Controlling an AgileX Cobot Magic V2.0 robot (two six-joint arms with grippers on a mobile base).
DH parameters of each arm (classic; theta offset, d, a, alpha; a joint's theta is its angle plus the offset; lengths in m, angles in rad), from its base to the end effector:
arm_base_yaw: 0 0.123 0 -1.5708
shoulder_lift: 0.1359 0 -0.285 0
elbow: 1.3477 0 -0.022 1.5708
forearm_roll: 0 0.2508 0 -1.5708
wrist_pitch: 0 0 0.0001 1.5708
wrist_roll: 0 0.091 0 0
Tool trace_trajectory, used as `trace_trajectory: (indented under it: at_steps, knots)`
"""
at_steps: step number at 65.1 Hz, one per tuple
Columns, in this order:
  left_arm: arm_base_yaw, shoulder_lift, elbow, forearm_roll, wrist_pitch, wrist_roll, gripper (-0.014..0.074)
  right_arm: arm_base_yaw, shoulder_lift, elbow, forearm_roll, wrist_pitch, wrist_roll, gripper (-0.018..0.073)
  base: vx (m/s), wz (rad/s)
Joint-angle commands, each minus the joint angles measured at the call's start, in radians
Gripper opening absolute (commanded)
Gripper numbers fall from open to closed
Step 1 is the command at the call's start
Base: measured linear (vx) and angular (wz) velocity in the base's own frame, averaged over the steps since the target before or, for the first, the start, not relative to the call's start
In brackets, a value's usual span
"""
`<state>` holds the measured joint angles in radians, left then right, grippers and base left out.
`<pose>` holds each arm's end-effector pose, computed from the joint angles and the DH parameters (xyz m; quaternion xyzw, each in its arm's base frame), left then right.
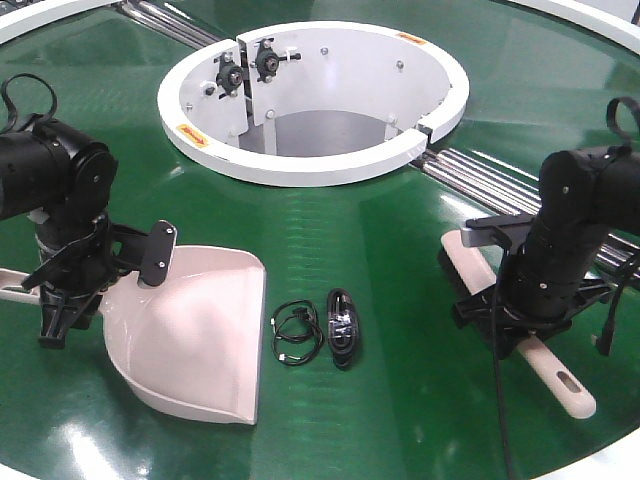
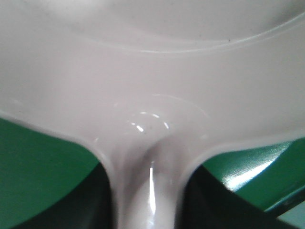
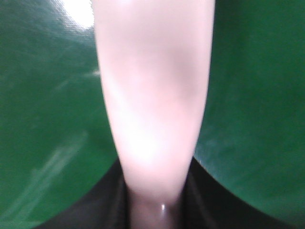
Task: Clean and inspect green conveyor with broom and dustpan
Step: 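Move the right gripper to the pink brush handle and grasp it, then sweep the black cable into the dustpan with the brush in the right gripper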
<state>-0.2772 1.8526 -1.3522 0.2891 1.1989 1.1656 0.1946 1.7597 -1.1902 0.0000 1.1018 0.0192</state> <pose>0.3449 -0.0730 0.2152 -0.6948 -0.7065 -0.1114 0.0756 0.3160 0.0623 0.2053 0.0876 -0.9961 0.0007 0.0066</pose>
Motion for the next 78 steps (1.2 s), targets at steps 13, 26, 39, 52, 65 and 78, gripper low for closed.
trace_trajectory:
  at_steps: [13,26,39,52,65,78]
  knots:
    - [-0.007,-0.046,-0.028,0.020,0.048,-0.001,-0.0006,0.171,-0.119,-0.028,-0.042,0.120,0.197,-0.0004,0.00,0.00]
    - [-0.007,-0.046,-0.028,0.020,0.048,-0.001,-0.0006,0.274,-0.086,-0.041,-0.023,0.109,0.320,-0.0004,0.00,0.00]
    - [-0.007,-0.046,-0.028,0.020,0.048,-0.001,-0.0006,0.335,-0.021,-0.090,0.011,0.127,0.344,-0.0004,0.00,0.00]
    - [-0.007,-0.046,-0.028,0.020,0.048,-0.001,-0.0006,0.358,0.039,-0.136,0.029,0.131,0.384,-0.0004,0.00,0.00]
    - [-0.007,-0.046,-0.028,0.020,0.048,-0.001,-0.0006,0.358,0.084,-0.199,0.098,0.146,0.379,-0.0004,0.00,0.00]
    - [-0.007,-0.046,-0.028,0.020,0.048,-0.001,-0.0006,0.389,0.135,-0.259,0.144,0.158,0.376,-0.0004,0.00,0.00]
